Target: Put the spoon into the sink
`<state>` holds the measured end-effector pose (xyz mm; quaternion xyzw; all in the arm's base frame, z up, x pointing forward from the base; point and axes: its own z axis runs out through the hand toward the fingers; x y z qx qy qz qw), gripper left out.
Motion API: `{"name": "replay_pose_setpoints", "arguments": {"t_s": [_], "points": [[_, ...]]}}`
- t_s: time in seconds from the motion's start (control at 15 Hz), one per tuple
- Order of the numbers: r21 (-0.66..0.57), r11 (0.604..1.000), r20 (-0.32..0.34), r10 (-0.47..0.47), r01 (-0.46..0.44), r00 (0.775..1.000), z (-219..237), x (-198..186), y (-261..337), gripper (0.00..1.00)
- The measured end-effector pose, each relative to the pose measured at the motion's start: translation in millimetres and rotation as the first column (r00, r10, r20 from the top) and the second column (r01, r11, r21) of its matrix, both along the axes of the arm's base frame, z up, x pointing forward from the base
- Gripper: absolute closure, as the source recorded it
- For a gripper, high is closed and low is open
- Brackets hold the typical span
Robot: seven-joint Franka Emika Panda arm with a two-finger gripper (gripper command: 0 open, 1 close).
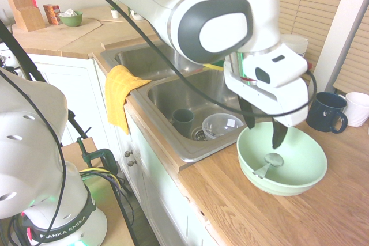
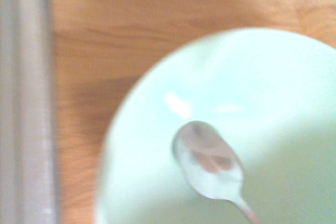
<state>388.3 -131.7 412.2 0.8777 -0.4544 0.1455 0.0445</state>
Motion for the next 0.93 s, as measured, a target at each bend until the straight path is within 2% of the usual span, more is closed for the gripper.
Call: {"name": "replay_pose_setpoints", "arguments": {"t_s": [0.2, 0.4, 0.73, 0.93], "points": [[-0.026, 1.0, -0.045, -0.008, 0.007, 0.999, -10.6, -3.4, -10.1, 1.0], [-0.009, 0.999, -0.12, -0.033, 0.032, 0.992, -21.4, -10.8, -17.6, 1.0], [0.007, 0.997, -0.17, -0.076, 0.078, 0.983, -11.3, -7.4, -35.3, 1.0], [0.005, 0.997, -0.208, -0.077, 0.08, 0.975, -23.9, 2.5, -43.0, 1.0]]}}
